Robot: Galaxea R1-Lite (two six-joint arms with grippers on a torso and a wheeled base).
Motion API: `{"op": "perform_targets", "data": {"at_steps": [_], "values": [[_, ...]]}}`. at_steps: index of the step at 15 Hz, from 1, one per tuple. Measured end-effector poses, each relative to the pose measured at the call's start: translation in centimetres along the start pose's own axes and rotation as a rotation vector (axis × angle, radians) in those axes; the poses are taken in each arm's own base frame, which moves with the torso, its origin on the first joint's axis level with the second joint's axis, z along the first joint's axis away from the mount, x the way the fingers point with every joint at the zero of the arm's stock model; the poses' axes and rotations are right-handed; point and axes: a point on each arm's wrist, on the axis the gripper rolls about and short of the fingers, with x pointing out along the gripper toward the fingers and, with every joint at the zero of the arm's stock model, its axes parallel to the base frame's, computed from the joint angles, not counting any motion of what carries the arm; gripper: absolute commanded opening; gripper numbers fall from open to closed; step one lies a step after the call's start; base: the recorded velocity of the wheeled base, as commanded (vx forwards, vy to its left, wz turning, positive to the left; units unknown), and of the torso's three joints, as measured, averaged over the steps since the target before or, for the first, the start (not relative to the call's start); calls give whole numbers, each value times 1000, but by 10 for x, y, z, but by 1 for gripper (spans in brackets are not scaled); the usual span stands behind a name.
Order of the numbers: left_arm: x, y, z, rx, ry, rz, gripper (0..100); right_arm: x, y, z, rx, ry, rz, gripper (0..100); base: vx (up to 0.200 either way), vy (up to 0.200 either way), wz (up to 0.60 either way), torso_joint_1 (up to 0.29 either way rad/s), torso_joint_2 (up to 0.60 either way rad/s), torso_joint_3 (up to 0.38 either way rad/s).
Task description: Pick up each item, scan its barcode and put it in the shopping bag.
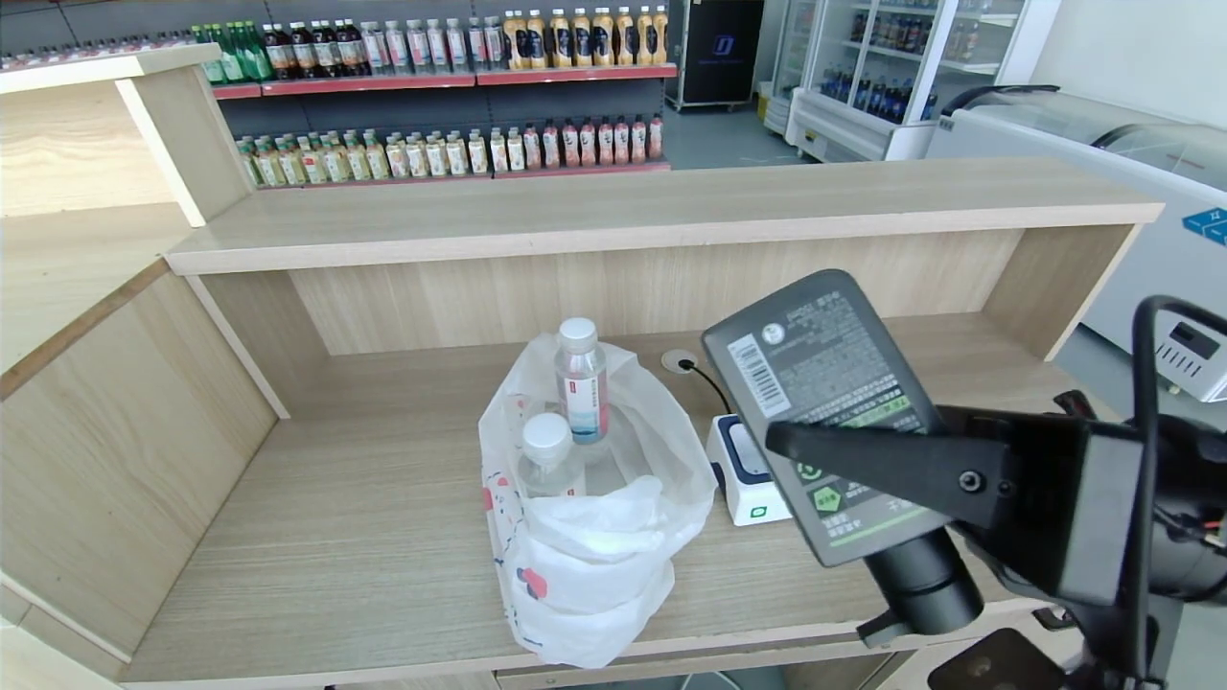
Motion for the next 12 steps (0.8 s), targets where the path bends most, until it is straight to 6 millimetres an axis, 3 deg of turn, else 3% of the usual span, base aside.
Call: {"op": "perform_targets", "data": {"at_steps": [4, 12], "values": [[0, 0, 0, 0, 0, 0, 100, 27, -14, 15, 4, -55, -119, 0, 0, 0, 0, 0, 0, 0], [0, 0, 0, 0, 0, 0, 100, 34, -17, 29, 33, -121, -149, 0, 0, 0, 0, 0, 0, 0]]}}
